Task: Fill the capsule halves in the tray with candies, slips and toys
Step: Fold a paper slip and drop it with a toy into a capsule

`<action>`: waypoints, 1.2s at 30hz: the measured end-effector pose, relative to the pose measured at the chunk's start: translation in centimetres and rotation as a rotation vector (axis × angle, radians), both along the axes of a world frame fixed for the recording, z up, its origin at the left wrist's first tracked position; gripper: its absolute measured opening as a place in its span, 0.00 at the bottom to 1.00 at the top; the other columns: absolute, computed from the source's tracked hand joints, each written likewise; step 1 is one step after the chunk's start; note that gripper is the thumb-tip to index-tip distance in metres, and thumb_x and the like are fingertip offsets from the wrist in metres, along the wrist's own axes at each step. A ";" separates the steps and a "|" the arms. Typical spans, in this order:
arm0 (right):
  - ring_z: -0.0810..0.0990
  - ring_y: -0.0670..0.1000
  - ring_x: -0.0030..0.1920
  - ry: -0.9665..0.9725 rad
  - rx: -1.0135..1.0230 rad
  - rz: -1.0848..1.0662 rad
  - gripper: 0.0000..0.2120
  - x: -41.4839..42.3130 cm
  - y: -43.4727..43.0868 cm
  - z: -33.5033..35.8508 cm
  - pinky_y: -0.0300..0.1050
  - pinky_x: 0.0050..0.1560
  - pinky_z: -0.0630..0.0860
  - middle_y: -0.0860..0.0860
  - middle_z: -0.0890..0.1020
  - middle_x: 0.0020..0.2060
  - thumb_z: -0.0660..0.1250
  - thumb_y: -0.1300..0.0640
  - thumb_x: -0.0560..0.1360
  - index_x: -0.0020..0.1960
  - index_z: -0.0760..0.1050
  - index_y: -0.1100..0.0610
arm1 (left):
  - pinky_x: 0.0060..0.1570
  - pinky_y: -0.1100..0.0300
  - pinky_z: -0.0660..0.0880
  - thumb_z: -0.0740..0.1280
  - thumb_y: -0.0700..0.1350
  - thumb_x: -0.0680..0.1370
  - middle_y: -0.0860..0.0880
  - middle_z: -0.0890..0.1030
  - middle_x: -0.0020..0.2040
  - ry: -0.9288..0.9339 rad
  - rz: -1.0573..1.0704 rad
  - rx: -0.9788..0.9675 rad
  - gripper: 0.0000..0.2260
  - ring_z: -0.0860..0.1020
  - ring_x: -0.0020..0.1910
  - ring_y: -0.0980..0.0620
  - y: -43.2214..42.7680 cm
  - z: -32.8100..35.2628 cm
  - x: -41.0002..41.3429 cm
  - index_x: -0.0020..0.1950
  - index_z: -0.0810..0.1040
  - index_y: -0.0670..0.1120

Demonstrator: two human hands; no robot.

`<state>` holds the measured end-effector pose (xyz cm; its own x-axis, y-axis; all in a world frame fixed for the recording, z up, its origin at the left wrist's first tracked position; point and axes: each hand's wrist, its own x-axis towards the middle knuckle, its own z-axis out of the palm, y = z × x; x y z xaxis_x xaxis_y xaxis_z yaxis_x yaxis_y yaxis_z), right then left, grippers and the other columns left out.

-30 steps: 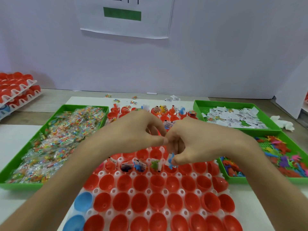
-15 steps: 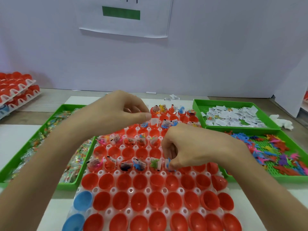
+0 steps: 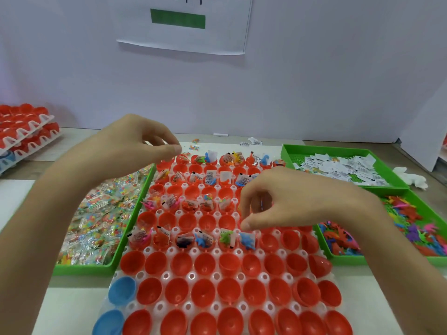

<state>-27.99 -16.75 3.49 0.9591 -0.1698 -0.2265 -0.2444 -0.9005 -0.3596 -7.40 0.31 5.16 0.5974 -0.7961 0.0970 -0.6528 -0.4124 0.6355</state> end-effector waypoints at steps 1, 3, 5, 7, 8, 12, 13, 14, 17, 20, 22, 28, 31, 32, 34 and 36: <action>0.81 0.42 0.39 -0.019 0.007 -0.021 0.10 -0.2 -0.4 0.4 0.41 0.41 0.79 0.42 0.84 0.37 0.72 0.40 0.73 0.45 0.82 0.46 | 0.48 0.51 0.78 0.72 0.55 0.75 0.54 0.86 0.42 -0.014 0.028 0.019 0.04 0.84 0.44 0.48 0.3 -0.1 0.7 0.45 0.85 0.56; 0.82 0.42 0.39 -0.067 0.003 -0.077 0.12 -0.7 -1.5 1.2 0.45 0.43 0.80 0.42 0.84 0.38 0.69 0.38 0.73 0.44 0.82 0.45 | 0.41 0.56 0.76 0.73 0.53 0.76 0.54 0.85 0.45 -0.053 0.089 0.079 0.03 0.83 0.43 0.48 0.9 -0.6 2.4 0.46 0.84 0.56; 0.82 0.42 0.38 -0.130 -0.006 -0.157 0.14 -1.4 -3.0 1.9 0.44 0.43 0.79 0.41 0.85 0.38 0.67 0.36 0.71 0.43 0.82 0.45 | 0.41 0.58 0.70 0.73 0.51 0.76 0.51 0.85 0.48 -0.091 0.161 0.183 0.04 0.81 0.44 0.50 1.4 -1.5 4.2 0.48 0.84 0.53; 0.82 0.41 0.35 -0.199 0.002 -0.263 0.12 -2.0 -5.4 2.1 0.39 0.39 0.76 0.41 0.84 0.36 0.67 0.40 0.74 0.41 0.82 0.46 | 0.48 0.57 0.68 0.75 0.50 0.75 0.48 0.84 0.50 -0.094 0.220 0.307 0.09 0.79 0.47 0.48 2.1 -2.5 5.8 0.53 0.84 0.49; 0.82 0.41 0.34 -0.235 -0.003 -0.328 0.10 -2.3 -6.8 1.9 0.38 0.37 0.74 0.41 0.84 0.34 0.68 0.43 0.75 0.40 0.82 0.47 | 0.51 0.57 0.69 0.75 0.48 0.75 0.48 0.83 0.49 -0.075 0.232 0.358 0.11 0.79 0.48 0.47 2.4 -2.9 6.4 0.55 0.84 0.48; 0.83 0.45 0.36 -0.319 -0.071 -0.608 0.05 -4.0 -12.3 -0.5 0.40 0.34 0.71 0.46 0.85 0.40 0.70 0.52 0.77 0.42 0.81 0.47 | 0.50 0.56 0.73 0.78 0.43 0.73 0.50 0.82 0.45 -0.036 0.250 0.447 0.12 0.80 0.45 0.48 2.8 -4.1 7.5 0.56 0.85 0.46; 0.83 0.46 0.38 -0.326 -0.090 -0.661 0.05 -4.5 -13.3 -1.3 0.41 0.38 0.72 0.48 0.86 0.42 0.71 0.54 0.77 0.43 0.82 0.48 | 0.45 0.57 0.72 0.78 0.43 0.73 0.50 0.82 0.44 -0.054 0.260 0.441 0.11 0.80 0.43 0.50 2.6 -4.4 7.4 0.54 0.85 0.47; 0.82 0.47 0.39 -0.329 -0.103 -0.704 0.05 -4.9 -14.2 -2.2 0.42 0.41 0.72 0.49 0.85 0.44 0.71 0.56 0.76 0.43 0.83 0.48 | 0.41 0.58 0.70 0.78 0.44 0.72 0.51 0.82 0.42 -0.072 0.273 0.428 0.09 0.80 0.40 0.51 2.4 -4.7 7.3 0.52 0.86 0.47; 0.81 0.49 0.42 -0.297 -0.082 -0.787 0.05 -5.5 -15.9 -4.7 0.41 0.41 0.71 0.52 0.85 0.45 0.73 0.59 0.75 0.45 0.83 0.49 | 0.44 0.55 0.75 0.79 0.49 0.71 0.49 0.81 0.40 -0.088 0.325 0.382 0.07 0.79 0.39 0.48 1.6 -5.4 6.8 0.42 0.85 0.48; 0.80 0.52 0.46 -0.236 -0.057 -0.824 0.07 -5.4 -16.6 -6.5 0.44 0.46 0.70 0.52 0.84 0.47 0.75 0.56 0.73 0.50 0.83 0.52 | 0.53 0.47 0.78 0.79 0.50 0.71 0.45 0.83 0.43 -0.080 0.359 0.372 0.08 0.80 0.44 0.44 1.3 -5.7 6.4 0.37 0.83 0.50; 0.79 0.52 0.46 -0.223 -0.067 -0.825 0.05 -5.2 -16.7 -6.8 0.45 0.47 0.69 0.52 0.83 0.46 0.76 0.55 0.72 0.47 0.82 0.50 | 0.51 0.47 0.79 0.79 0.49 0.71 0.45 0.83 0.42 -0.065 0.375 0.366 0.08 0.80 0.43 0.44 1.4 -5.6 6.4 0.36 0.83 0.49; 0.78 0.49 0.43 -0.222 -0.084 -0.814 0.09 -4.8 -16.6 -6.9 0.45 0.47 0.71 0.49 0.83 0.42 0.76 0.59 0.72 0.38 0.81 0.49 | 0.39 0.55 0.74 0.79 0.45 0.71 0.45 0.83 0.34 -0.076 0.368 0.258 0.09 0.80 0.36 0.45 1.8 -4.4 6.5 0.34 0.82 0.46; 0.79 0.53 0.44 -0.260 -0.057 -0.826 0.09 -4.8 -16.5 -6.9 0.44 0.44 0.70 0.50 0.82 0.39 0.76 0.62 0.72 0.39 0.81 0.49 | 0.33 0.60 0.68 0.78 0.44 0.72 0.48 0.83 0.30 -0.089 0.336 0.193 0.09 0.80 0.34 0.49 1.5 -3.9 5.8 0.35 0.83 0.44; 0.79 0.52 0.43 -0.277 -0.051 -0.827 0.10 -4.8 -16.5 -6.9 0.43 0.41 0.69 0.50 0.82 0.38 0.76 0.63 0.72 0.39 0.81 0.49 | 0.32 0.60 0.67 0.78 0.44 0.73 0.49 0.82 0.28 -0.092 0.327 0.165 0.09 0.81 0.33 0.51 1.4 -3.7 5.5 0.35 0.83 0.44; 0.79 0.52 0.41 -0.284 -0.049 -0.826 0.09 -4.7 -16.4 -6.9 0.42 0.38 0.68 0.49 0.81 0.37 0.75 0.64 0.72 0.40 0.81 0.50 | 0.33 0.61 0.68 0.77 0.44 0.73 0.52 0.83 0.27 -0.081 0.300 0.100 0.08 0.82 0.31 0.54 1.1 -3.2 4.7 0.37 0.82 0.43; 0.79 0.53 0.43 -0.275 -0.050 -0.823 0.09 -4.7 -16.3 -7.0 0.43 0.41 0.68 0.51 0.81 0.38 0.74 0.65 0.72 0.41 0.82 0.51 | 0.34 0.61 0.71 0.76 0.43 0.74 0.54 0.84 0.29 -0.059 0.255 0.033 0.07 0.82 0.28 0.56 0.6 -2.6 3.7 0.39 0.81 0.44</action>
